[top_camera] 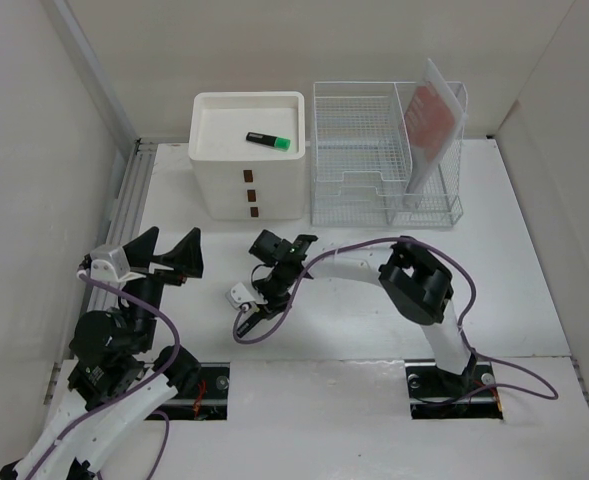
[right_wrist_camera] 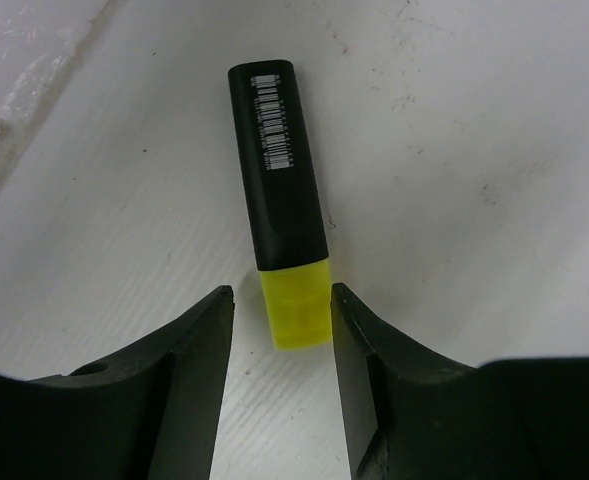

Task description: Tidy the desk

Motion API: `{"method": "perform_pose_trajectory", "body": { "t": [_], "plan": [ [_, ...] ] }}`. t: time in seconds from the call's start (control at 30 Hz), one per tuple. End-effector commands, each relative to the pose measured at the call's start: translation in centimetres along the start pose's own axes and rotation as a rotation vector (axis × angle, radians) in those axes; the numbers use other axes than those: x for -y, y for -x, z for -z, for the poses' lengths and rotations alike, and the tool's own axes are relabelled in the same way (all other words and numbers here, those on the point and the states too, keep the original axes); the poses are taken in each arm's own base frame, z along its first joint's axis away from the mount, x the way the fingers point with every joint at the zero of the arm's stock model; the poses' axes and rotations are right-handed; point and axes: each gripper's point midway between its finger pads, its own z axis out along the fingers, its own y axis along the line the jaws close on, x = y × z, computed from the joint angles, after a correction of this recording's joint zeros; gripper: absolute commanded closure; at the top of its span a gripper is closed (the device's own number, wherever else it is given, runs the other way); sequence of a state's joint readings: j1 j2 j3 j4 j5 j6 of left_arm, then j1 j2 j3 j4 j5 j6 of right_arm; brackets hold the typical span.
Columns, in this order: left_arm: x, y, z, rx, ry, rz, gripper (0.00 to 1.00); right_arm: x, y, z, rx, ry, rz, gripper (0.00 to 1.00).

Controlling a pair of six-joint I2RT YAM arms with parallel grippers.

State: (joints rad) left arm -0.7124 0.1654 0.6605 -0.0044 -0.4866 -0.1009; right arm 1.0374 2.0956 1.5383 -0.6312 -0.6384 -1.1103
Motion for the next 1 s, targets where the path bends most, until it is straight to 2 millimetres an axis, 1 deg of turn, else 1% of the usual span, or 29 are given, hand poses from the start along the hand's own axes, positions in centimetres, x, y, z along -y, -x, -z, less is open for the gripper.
{"method": "perform_pose_trajectory", "body": {
  "t": [0.0,0.07,0.13,0.2,0.23,0.33,0.5,0.53,0.6,0.63,0.73,0.77,0.8,0.83,0.87,0.9,0.97],
  "plan": [
    [0.3,1.1,0.2,0.044,-0.025,0.014,0.06,1.5,1.6,0.1,0.036,-0.039,0.009,0.51],
    [0.3,1.1,0.2,0.044,-0.025,0.014,0.06,1.7,1.7,0.1,0.04,-0.046,0.002,0.51],
    [0.3,1.1,0.2,0.044,-0.025,0.014,0.06,1.6,1.2,-0.2,0.027,-0.044,-0.016,0.51],
    [0.3,1.1,0.2,0.044,-0.025,0.014,0.06,1.8,1.3,-0.2,0.031,-0.051,-0.01,0.51],
    [0.3,1.1,0.2,0.044,-0.025,0.014,0.06,1.7,1.0,-0.5,0.027,-0.043,-0.026,0.51],
    [0.3,1.1,0.2,0.044,-0.025,0.014,0.06,1.7,0.8,-0.5,0.019,-0.048,-0.035,0.51],
    [0.3,1.3,0.3,0.052,-0.026,0.018,0.06,1.4,-0.4,-1.3,-0.004,-0.046,-0.081,0.51],
    [0.3,1.3,0.3,0.052,-0.026,0.019,0.06,1.7,-0.4,-1.3,-0.01,-0.06,-0.075,0.51],
    [0.3,1.3,0.3,0.052,-0.026,0.019,0.06,1.4,-1.0,-1.5,-0.02,-0.062,-0.109,0.51],
    [0.3,1.3,0.3,0.052,-0.026,0.019,0.06,1.8,-1.1,-1.5,-0.026,-0.079,-0.102,0.52],
    [0.3,1.3,0.3,0.052,-0.026,0.019,0.06,1.7,-1.7,-1.7,-0.041,-0.094,-0.128,0.67],
    [0.3,1.3,0.3,0.052,-0.026,0.019,0.06,1.7,-1.8,-1.8,-0.038,-0.098,-0.139,0.77],
    [0.3,1.3,0.3,0.052,-0.026,0.019,0.06,2.1,-1.8,-1.8,-0.041,-0.115,-0.144,0.82],
    [0.3,1.3,0.3,0.052,-0.026,0.019,0.06,2.2,-1.5,-1.5,-0.037,-0.121,-0.139,0.86],
    [0.3,1.3,0.3,0.052,-0.026,0.019,0.06,2.3,-1.8,-1.4,-0.055,-0.135,-0.153,0.9],
    [0.2,1.5,0.5,0.059,-0.027,0.023,0.06,2.7,-1.5,-1.0,-0.053,-0.154,-0.143,0.95],
    [0.2,1.5,0.5,0.06,-0.027,0.023,0.06,3.4,-1.2,-0.1,-0.062,-0.197,-0.153,0.97]
  ]
}}
